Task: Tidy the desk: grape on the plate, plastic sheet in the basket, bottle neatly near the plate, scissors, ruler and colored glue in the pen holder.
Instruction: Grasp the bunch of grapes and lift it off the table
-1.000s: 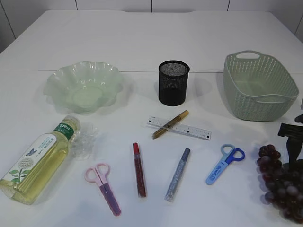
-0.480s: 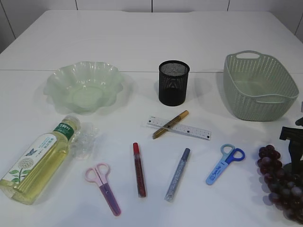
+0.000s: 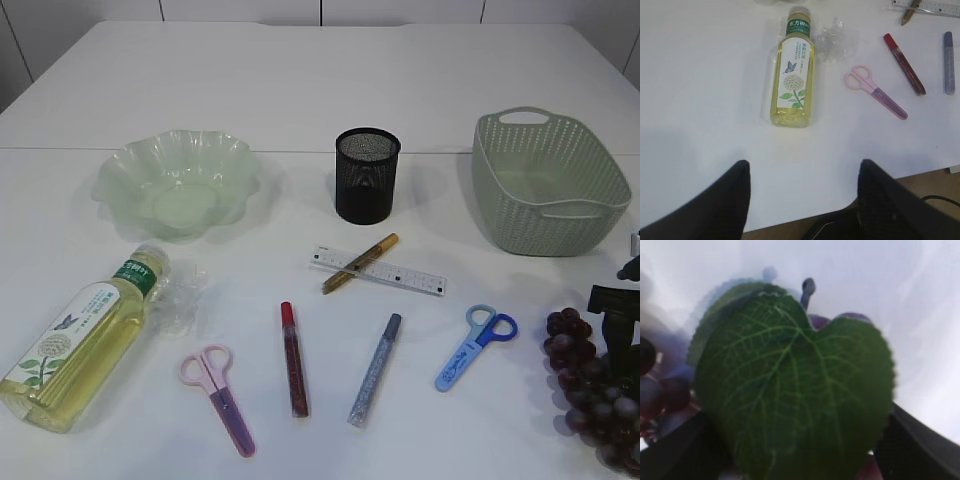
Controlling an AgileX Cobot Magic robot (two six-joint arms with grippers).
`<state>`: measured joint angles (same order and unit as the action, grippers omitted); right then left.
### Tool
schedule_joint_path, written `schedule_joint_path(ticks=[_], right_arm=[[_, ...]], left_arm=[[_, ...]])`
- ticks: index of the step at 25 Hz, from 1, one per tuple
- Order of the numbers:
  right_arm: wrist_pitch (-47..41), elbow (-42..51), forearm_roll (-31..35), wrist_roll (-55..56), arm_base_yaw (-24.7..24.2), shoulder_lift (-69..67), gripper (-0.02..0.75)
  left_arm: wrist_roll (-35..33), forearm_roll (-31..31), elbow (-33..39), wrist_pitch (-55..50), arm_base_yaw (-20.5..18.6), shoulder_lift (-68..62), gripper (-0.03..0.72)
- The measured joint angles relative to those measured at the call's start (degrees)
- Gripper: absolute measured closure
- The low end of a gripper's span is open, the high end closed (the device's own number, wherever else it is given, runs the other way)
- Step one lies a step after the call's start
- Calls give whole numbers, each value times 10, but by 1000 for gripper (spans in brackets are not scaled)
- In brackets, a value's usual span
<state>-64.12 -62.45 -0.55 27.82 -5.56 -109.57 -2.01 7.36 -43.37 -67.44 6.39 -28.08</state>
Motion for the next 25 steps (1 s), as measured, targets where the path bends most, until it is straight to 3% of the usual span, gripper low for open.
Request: schedule_joint_path(ticks=[5, 16, 22, 25], right_arm=[[-6, -2, 0, -1, 0, -5, 94], [9, -2, 0, -1, 0, -5, 234], [8, -2, -2, -1, 0, -5, 476], [7, -3, -2, -1, 0, -5, 533]], left_arm=[[0, 0, 0, 0, 0, 0, 194], [0, 2, 0, -8, 0, 0, 194], [0, 3, 0, -10, 0, 0, 194], [0, 4, 0, -10, 0, 0, 194]])
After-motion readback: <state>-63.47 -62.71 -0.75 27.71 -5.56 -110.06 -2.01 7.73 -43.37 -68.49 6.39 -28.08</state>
